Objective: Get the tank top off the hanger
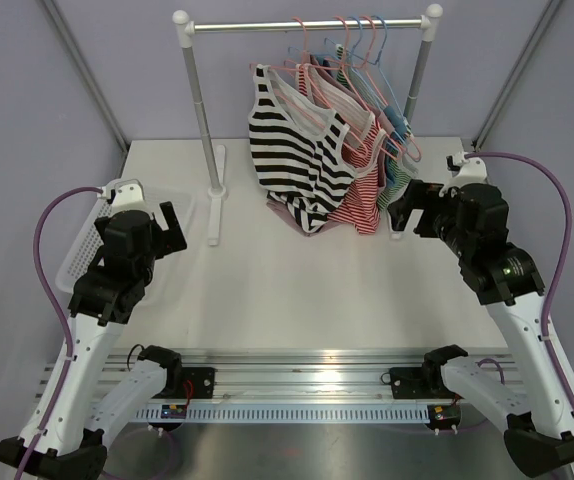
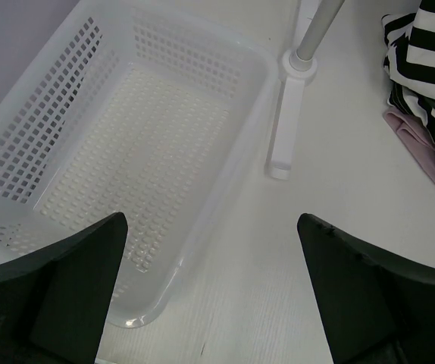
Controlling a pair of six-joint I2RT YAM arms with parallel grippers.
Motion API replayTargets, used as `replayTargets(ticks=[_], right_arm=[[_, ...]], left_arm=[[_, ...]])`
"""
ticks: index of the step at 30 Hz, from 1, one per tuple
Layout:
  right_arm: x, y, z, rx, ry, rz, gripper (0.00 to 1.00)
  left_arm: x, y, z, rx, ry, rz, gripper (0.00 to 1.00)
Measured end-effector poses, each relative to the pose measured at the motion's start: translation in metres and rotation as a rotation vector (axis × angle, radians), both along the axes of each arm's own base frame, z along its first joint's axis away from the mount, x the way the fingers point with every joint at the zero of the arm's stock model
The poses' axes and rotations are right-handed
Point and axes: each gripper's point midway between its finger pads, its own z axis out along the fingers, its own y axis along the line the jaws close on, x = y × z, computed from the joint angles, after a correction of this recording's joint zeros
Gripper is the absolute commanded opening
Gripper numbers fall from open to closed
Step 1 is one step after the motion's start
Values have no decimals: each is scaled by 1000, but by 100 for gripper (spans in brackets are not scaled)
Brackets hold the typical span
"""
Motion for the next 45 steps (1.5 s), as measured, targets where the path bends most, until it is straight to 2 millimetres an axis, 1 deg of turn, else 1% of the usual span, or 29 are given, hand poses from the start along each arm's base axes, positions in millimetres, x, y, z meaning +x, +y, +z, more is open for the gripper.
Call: replayTargets(ticks=[3,6,8,10,12,14,15,17,18,19,20,24,28,32,34,36,37,41,43,45], right_arm=[[4,11,8,22,-6,51,100],[8,28,20,63,-32,129,99],[13,43,33,100,-52,196,99],[19,58,51,133,-78,265,99],[29,71,68,152,-100,318,97],[42,84,88,166,-130,373,91],[48,89,96,165,-143,394,86],[61,95,107,153,-160,420,80],[70,98,114,141,-176,431,75],[78,100,119,128,-188,436,72],[87,102,123,113,-197,441,69],[121,113,134,50,-217,469,66],[153,125,133,-10,-216,496,64],[180,143,124,-65,-208,535,62],[190,152,119,-87,-210,553,58],[198,160,112,-102,-205,568,57],[202,164,108,-109,-200,575,53],[220,180,89,-137,-191,595,45],[224,188,80,-147,-186,604,39],[228,195,72,-159,-180,607,36]], left_arm=[[0,-1,0,-3,0,-4,99],[1,-2,1,-6,-3,-9,99],[1,-3,1,-9,-5,-13,99],[1,-3,1,-11,-5,-16,99],[1,-4,1,-13,-6,-19,99],[0,-5,2,-16,-9,-23,99],[0,-5,2,-17,-10,-26,99],[0,-6,2,-20,-12,-30,99],[0,-7,2,-23,-11,-34,99],[0,-7,2,-25,-11,-38,99],[0,-8,2,-28,-10,-43,99],[1,-12,1,-38,-4,-56,99],[1,-13,1,-43,-4,-62,99],[2,-14,-1,-43,2,-65,99],[2,-15,-2,-43,5,-67,99],[3,-15,-3,-44,10,-70,99],[4,-16,-4,-45,12,-72,99],[5,-17,-6,-44,20,-76,99],[6,-18,-7,-45,25,-78,99],[6,-18,-11,-44,34,-80,99]])
